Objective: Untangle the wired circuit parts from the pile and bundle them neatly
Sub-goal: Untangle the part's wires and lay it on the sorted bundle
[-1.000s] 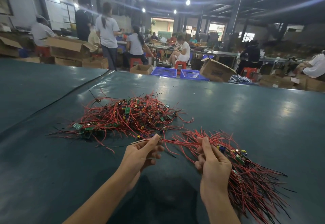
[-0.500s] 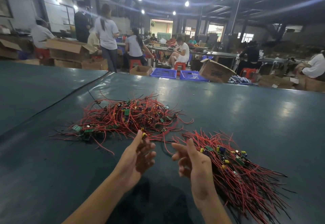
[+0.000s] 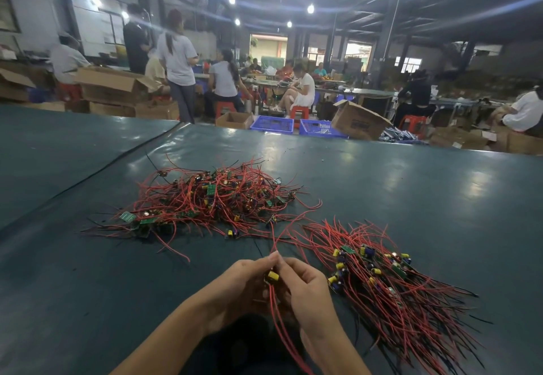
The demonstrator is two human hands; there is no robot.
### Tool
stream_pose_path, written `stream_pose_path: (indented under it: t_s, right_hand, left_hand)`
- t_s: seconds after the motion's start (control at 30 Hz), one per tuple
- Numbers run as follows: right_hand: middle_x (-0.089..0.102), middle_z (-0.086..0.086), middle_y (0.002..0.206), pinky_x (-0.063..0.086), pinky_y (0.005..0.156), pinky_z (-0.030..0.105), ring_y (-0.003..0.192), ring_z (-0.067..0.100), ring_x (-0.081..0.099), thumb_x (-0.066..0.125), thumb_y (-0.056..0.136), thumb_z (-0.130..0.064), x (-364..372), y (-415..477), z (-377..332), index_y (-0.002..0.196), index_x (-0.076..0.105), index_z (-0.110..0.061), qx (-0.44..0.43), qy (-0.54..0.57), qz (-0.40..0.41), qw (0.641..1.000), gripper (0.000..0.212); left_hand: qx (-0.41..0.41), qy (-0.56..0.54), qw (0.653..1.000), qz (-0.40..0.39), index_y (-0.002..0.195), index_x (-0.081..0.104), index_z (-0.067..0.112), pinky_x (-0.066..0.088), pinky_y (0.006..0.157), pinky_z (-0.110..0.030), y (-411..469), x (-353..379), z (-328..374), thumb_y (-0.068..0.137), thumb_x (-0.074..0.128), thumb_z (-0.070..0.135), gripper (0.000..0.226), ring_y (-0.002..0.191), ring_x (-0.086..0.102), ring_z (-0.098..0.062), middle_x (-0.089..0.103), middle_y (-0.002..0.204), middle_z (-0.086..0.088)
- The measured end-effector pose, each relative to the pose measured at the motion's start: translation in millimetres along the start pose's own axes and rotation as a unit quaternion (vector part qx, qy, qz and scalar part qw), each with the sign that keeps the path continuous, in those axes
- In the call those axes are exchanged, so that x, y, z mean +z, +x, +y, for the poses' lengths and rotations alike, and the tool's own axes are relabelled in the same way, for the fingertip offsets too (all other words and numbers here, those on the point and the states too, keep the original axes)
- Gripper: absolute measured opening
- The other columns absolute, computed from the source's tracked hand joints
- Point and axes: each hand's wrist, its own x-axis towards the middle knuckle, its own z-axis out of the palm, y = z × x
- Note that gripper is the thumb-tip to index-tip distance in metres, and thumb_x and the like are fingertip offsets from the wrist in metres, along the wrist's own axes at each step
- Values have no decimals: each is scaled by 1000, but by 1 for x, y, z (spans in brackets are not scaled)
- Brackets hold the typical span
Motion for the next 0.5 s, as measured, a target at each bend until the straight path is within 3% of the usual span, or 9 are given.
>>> stream_pose_path:
  t_s: [0.07,0.17,0.23,0.33,0.4,0.5]
  right_hand:
    - [68,19,75,54,59,33,62,25,65,64,91,-15,0,1,1,73,78,-12,17,5,3,1000,23]
    - [69,22,74,43,70,37,75,34,55,62,94,-19,-1,3,4,80,77,-9,23,4,7,1000,23]
    - [67,19,72,42,66,35,75,33,53,61,95,-18,-1,5,6,77,75,-10,37,15,15,999,24]
    - [60,18,70,38,59,30,64,24,51,62,93,-18,-3,8,7,74,72,-14,72,93,29,993,22]
    - [56,13,61,35,46,24,47,20,49,61,91,-18,-4,10,6,83,70,-10,80,154,37,984,14]
    - [56,8,58,33,37,21,41,13,46,61,90,-18,-7,9,2,91,61,-5,75,210,63,973,13]
  left_hand:
    - [4,-5,1000,26,91,75,9,56,70,-36,3,0,-2,71,69,59,54,67,66,-21,68,79,-13]
    - [6,5,998,65,68,71,12,54,74,-38,6,0,-4,67,70,63,51,58,63,-22,64,64,-10]
    - [5,6,998,68,60,70,14,54,70,-35,7,0,-5,68,70,63,49,56,63,-20,63,60,-7]
    - [1,-32,997,70,80,77,13,53,63,-30,10,-1,-6,77,68,52,40,56,61,-17,65,63,-5]
    - [20,-45,998,51,86,76,14,49,59,-28,9,-1,-7,81,68,39,27,55,61,-15,67,69,-6]
    - [78,8,995,62,95,71,10,49,56,-26,8,2,-11,80,73,21,19,59,62,-15,70,79,-10]
